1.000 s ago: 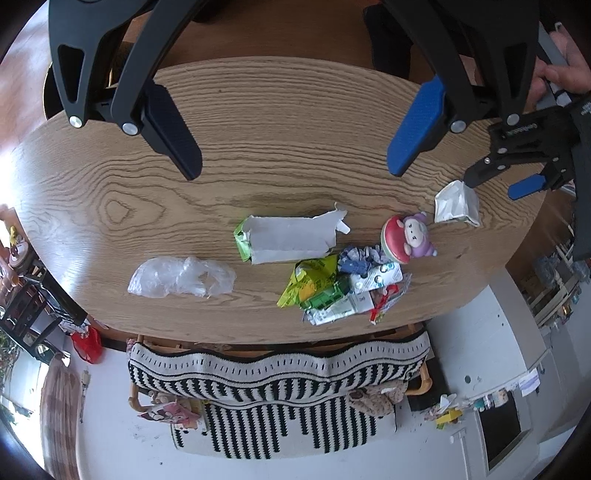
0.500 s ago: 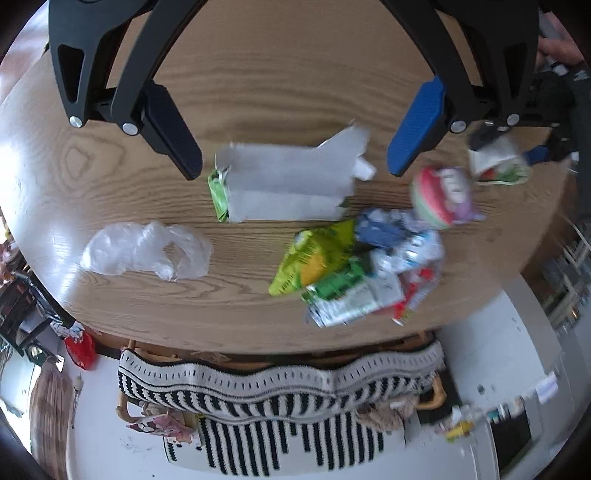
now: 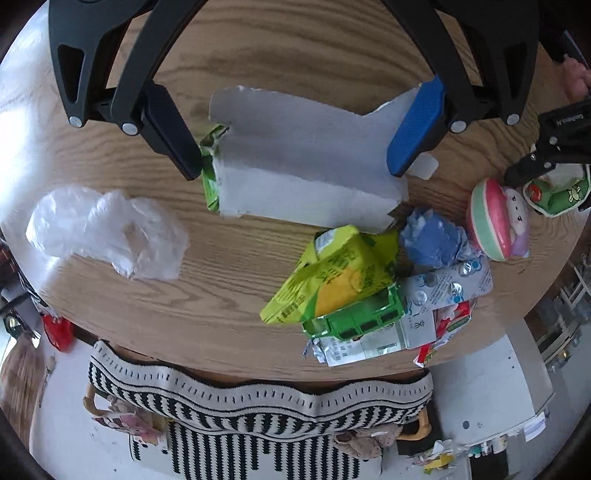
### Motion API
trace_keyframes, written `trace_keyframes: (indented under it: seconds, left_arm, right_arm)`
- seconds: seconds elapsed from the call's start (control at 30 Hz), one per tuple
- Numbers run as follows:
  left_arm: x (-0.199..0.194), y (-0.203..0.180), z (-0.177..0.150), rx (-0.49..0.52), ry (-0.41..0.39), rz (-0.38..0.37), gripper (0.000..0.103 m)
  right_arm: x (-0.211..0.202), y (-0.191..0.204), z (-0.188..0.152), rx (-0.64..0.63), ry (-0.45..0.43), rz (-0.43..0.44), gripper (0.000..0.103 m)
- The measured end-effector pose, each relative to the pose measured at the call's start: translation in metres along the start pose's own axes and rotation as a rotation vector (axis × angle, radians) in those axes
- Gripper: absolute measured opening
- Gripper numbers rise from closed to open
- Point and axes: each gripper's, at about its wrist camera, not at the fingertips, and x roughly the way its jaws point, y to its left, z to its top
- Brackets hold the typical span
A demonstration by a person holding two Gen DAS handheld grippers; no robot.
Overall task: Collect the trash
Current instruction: 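Grasp the white paper cup with the left gripper while the right grasps the white-green box, then carry both items to the black bin and open both grippers over it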
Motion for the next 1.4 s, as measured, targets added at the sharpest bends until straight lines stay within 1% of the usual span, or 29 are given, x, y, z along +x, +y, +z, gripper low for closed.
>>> trace_keyframes:
  seconds: [0.03, 0.1, 0.17, 0.2, 0.23, 0.27, 0.33, 0.4, 0.5, 0.67, 0.77, 0.87, 0.97, 1.07, 1.13, 1.17, 1.23, 1.33, 1.37, 1.4]
  left_arm:
    - [0.000, -0.003, 0.000, 0.002, 0.002, 0.000, 0.067]
    - [-0.004, -0.006, -0.002, 0.013, 0.004, 0.008, 0.064]
    - [-0.007, -0.008, -0.004, 0.013, 0.007, 0.004, 0.063]
    - [-0.009, -0.009, -0.005, 0.012, 0.009, 0.002, 0.063]
    - [-0.009, -0.008, -0.005, 0.012, 0.010, 0.000, 0.063]
    - [-0.011, -0.009, -0.006, 0.011, 0.011, -0.003, 0.063]
    - [-0.016, -0.009, -0.007, 0.006, 0.005, -0.014, 0.062]
    - [-0.023, -0.011, -0.008, 0.000, -0.003, -0.027, 0.062]
    - [-0.034, -0.012, -0.009, -0.006, -0.018, -0.048, 0.061]
    - [-0.048, -0.017, -0.011, -0.009, -0.039, -0.065, 0.059]
    - [-0.057, -0.020, -0.010, -0.001, -0.052, -0.077, 0.058]
    - [-0.066, -0.025, -0.008, 0.002, -0.062, -0.099, 0.058]
    - [-0.078, -0.041, -0.006, 0.025, -0.089, -0.116, 0.058]
    - [-0.090, -0.068, -0.001, 0.049, -0.116, -0.160, 0.058]
    - [-0.098, -0.096, 0.002, 0.081, -0.134, -0.205, 0.058]
    - [-0.102, -0.110, 0.003, 0.101, -0.143, -0.226, 0.058]
    - [-0.108, -0.150, 0.002, 0.149, -0.163, -0.278, 0.058]
    - [-0.115, -0.218, -0.006, 0.234, -0.169, -0.386, 0.058]
    - [-0.117, -0.235, -0.009, 0.257, -0.170, -0.412, 0.058]
    - [-0.121, -0.262, -0.015, 0.294, -0.172, -0.455, 0.058]
  right_arm:
    - [0.000, -0.001, 0.000, 0.000, -0.002, 0.011, 0.097]
    - [-0.005, -0.003, -0.001, 0.001, -0.017, 0.033, 0.081]
    - [-0.011, -0.007, -0.001, 0.007, -0.016, 0.025, 0.052]
    - [-0.014, -0.009, -0.002, 0.016, -0.015, 0.037, 0.043]
    - [-0.018, -0.012, -0.003, 0.024, -0.010, 0.052, 0.030]
    - [-0.020, -0.015, -0.004, 0.033, -0.001, 0.075, 0.022]
    - [-0.027, -0.019, -0.007, 0.043, 0.009, 0.099, 0.016]
    - [-0.033, -0.019, -0.011, 0.039, 0.015, 0.139, 0.012]
    - [-0.049, -0.017, -0.016, 0.033, 0.012, 0.165, 0.009]
    - [-0.079, -0.013, -0.030, 0.041, -0.024, 0.156, 0.005]
    - [-0.102, -0.015, -0.034, 0.054, -0.066, 0.149, 0.005]
    - [-0.128, -0.023, -0.038, 0.085, -0.114, 0.140, 0.005]
    - [-0.158, -0.040, -0.047, 0.127, -0.161, 0.110, 0.005]
    - [-0.192, -0.070, -0.061, 0.182, -0.211, 0.060, 0.005]
    - [-0.209, -0.090, -0.074, 0.212, -0.233, 0.020, 0.005]
    - [-0.222, -0.108, -0.084, 0.243, -0.250, -0.019, 0.005]
    - [-0.242, -0.139, -0.103, 0.291, -0.267, -0.082, 0.005]
    - [-0.266, -0.181, -0.132, 0.362, -0.281, -0.175, 0.005]
    - [-0.275, -0.198, -0.146, 0.396, -0.282, -0.210, 0.005]
    - [-0.283, -0.215, -0.160, 0.429, -0.281, -0.243, 0.005]
